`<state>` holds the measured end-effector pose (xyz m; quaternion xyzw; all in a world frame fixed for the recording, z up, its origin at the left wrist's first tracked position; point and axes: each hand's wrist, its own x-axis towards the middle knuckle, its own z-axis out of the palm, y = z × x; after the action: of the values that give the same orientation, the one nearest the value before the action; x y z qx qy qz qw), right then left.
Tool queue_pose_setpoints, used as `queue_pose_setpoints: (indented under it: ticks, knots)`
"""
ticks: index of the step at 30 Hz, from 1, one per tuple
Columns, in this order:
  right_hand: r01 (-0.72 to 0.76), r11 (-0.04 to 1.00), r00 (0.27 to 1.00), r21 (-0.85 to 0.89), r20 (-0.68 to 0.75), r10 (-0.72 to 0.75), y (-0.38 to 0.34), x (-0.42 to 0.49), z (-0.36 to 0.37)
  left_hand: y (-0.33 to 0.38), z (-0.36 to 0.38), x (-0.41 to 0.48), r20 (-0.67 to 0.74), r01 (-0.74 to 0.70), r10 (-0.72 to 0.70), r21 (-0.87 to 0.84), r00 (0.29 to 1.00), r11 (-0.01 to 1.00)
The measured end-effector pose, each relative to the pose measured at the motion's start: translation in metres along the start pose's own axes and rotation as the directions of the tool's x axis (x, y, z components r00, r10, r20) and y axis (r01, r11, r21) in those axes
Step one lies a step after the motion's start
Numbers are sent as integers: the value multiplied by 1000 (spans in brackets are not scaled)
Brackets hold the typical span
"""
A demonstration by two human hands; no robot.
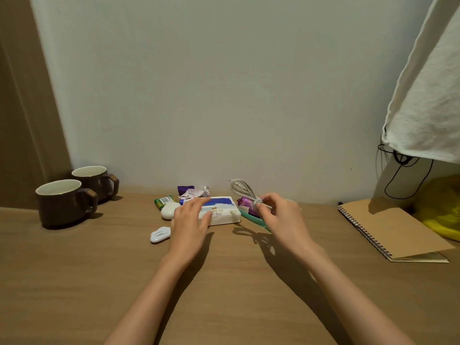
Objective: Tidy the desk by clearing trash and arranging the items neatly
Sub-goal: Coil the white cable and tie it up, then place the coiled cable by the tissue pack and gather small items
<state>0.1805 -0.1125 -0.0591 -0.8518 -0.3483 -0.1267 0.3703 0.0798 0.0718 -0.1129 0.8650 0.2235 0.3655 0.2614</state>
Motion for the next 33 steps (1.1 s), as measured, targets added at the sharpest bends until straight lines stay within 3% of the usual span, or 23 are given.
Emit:
queue_pose_setpoints:
  ticks: [6,11,15,20,29,33]
  knots:
    - [-77,994,995,-73,52,81,-12,32,38,-19,17,1,135,-70,42,204,990,976]
    - [-34,969,995,-243,84,55,-4,53,64,-30,22,3,98,-159,147,126,984,979]
    - [33,942,990,-335,143,16,6,60,74,-37,26,9,85,-153,144,101,986,983]
    - [83,934,993,-348,113,-46,22,49,81,-35,30,17,98,-163,158,48,983,985]
    - [-44,854,999,-518,-8,46,32,35,75,-17,40,23,152,-199,199,-11,968,980]
    - [-58,890,994,-452,-110,9,40,37,78,-12,48,28,175,-196,195,-11,965,981]
